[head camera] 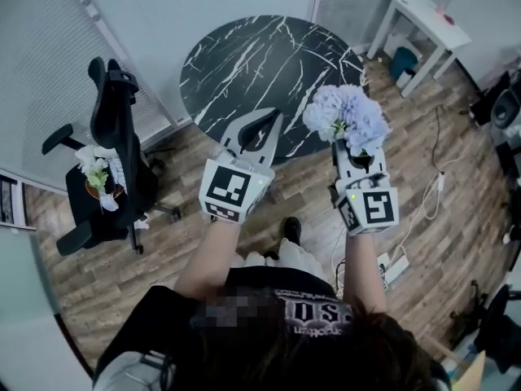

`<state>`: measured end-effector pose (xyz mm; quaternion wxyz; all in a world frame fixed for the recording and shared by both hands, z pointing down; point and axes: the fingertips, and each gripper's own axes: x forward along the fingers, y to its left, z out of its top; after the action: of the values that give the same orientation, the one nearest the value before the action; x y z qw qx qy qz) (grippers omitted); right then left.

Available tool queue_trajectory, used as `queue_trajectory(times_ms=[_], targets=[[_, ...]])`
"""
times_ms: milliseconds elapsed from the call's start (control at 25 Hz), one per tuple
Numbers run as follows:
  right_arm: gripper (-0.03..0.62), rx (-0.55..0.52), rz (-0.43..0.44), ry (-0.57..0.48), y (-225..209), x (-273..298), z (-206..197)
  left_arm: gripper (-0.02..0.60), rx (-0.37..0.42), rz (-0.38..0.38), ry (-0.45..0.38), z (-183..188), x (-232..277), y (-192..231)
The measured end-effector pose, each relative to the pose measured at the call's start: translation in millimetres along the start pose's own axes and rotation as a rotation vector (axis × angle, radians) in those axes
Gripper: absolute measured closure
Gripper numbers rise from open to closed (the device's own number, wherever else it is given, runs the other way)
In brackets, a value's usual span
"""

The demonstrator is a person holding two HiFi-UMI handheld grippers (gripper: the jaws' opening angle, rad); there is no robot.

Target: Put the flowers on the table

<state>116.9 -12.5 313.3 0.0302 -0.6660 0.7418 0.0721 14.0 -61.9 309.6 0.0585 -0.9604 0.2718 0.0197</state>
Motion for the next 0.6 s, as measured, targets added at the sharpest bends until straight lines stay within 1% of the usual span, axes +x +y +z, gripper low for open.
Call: queue_trajectory(times_ms=[280,600], targets=[[0.514,0.024,0.071,-0.007,-21.2,47.8,-10.6,0.583,0.014,0.077,0.010,-5.4,30.9,28.9],[0.514,0.052,0.164,0.004,-43.9,101.6,-24.2,0.583,0.013,0.178,0.033,-13.5,63.8,59.9]])
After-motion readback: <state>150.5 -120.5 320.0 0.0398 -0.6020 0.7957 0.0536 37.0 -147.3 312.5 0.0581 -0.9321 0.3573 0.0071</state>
